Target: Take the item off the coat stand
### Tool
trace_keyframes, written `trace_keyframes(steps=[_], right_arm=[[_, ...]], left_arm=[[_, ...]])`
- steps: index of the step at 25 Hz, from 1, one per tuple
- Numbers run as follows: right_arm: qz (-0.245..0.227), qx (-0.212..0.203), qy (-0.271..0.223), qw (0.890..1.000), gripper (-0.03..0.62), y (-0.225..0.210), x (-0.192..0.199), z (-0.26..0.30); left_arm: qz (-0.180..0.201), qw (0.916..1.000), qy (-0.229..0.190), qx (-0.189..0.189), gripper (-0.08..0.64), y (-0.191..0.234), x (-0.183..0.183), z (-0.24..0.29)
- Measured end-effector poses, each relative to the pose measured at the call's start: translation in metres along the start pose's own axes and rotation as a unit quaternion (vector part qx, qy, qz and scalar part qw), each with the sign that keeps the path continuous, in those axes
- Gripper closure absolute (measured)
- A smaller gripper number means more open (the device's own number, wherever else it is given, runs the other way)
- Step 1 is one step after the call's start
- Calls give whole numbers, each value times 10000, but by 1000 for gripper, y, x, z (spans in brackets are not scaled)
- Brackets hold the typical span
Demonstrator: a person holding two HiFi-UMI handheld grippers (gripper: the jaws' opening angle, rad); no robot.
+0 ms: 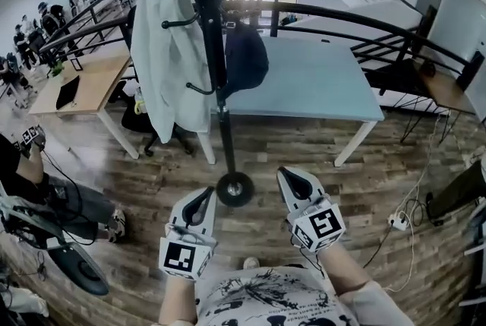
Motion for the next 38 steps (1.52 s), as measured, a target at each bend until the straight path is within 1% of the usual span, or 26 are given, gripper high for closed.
trace_keyframes(steps=[5, 11, 16, 21, 25, 26, 27, 29, 31, 33, 34, 36, 38], right_arm=[[40, -90, 77, 9999, 598, -14, 8, 54], [54, -194, 53, 9998, 598, -51, 1, 104], [-13, -369, -16, 9993, 598, -85, -17, 141], [3, -529, -97, 9986, 597, -121, -38, 171], [-38, -709, -180, 9973, 589, -144, -62, 193], [-54, -781, -208, 9967, 526, -148, -69, 198], [-85, -848, -253, 9960, 483, -151, -76, 204], [-236, -916, -394, 9947, 436, -154, -88, 217], [-409, -909, -502, 9937, 357, -155, -96, 231], [-481, -890, -498, 9936, 291, -158, -103, 247], [-505, -884, -420, 9939, 277, -159, -105, 256], [-524, -929, -147, 9942, 276, -161, -107, 274], [-458, -1095, 114, 9929, 275, -160, -103, 290]], left_arm=[[-99, 9999, 46, -98, 555, 32, 23, 33], [-161, 9992, 122, -347, 555, 61, 33, 75], [-108, 9980, 79, -620, 555, 76, 28, 111], [75, 9964, 73, -847, 555, 84, 18, 142], [17, 9944, -12, -1056, 555, 89, 9, 162], [42, 9941, -19, -1087, 555, 90, 7, 166], [97, 9937, -16, -1119, 555, 90, 6, 171], [209, 9927, 3, -1185, 555, 90, 7, 179], [234, 9922, 27, -1227, 555, 88, 10, 182], [234, 9916, 32, -1269, 555, 87, 9, 183], [238, 9914, 41, -1283, 555, 86, 7, 184], [241, 9913, 70, -1295, 555, 85, 6, 185], [241, 9912, 98, -1301, 555, 84, 9, 185]])
Point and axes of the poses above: the fingertips, and each gripper's own axes: z forward along the fingers, y to its left, x out of its underside, the point moved 7 cm from there along -z, backward along the fingers, and after that the axes turned 14 degrees about z, right-handed, at the moved point
